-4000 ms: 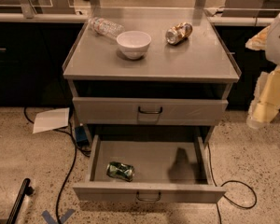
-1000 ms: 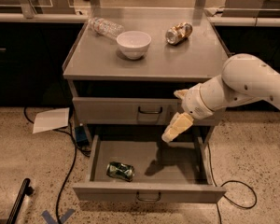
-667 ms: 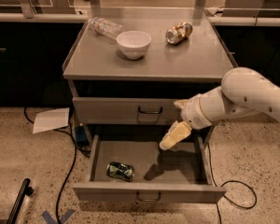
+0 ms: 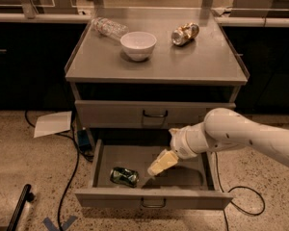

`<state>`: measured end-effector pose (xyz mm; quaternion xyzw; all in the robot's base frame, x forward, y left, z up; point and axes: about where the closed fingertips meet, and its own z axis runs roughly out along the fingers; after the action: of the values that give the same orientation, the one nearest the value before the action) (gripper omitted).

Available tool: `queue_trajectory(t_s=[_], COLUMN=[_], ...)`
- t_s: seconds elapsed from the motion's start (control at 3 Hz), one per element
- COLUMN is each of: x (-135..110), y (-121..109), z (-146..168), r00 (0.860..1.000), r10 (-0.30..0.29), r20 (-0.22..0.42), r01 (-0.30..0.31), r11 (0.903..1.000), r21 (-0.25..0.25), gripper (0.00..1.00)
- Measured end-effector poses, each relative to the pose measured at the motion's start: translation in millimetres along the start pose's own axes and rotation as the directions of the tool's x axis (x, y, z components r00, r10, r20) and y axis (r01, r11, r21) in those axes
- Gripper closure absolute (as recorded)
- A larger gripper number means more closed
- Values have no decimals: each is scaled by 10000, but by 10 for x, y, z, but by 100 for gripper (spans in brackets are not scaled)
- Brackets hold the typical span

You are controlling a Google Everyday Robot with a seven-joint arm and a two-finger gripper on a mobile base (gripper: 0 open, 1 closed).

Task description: Pick green can from middle drawer and place on counter

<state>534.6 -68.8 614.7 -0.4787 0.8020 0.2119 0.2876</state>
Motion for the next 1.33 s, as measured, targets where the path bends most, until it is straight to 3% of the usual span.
queue_trajectory(t_s=[0.33, 0.67, 1.0, 1.33], x=[-9, 41, 225, 307], y=[4, 4, -4, -28], z=[22, 1, 298, 754], r00=[10000, 9999, 9980, 9975], r10=[-25, 64, 608, 645], r20=[-1, -106, -177, -299], r01=[25, -61, -602, -647], r11=[10000, 9996, 9976, 9979], r21=[-19, 294, 347, -58], gripper=[0, 0, 0, 0])
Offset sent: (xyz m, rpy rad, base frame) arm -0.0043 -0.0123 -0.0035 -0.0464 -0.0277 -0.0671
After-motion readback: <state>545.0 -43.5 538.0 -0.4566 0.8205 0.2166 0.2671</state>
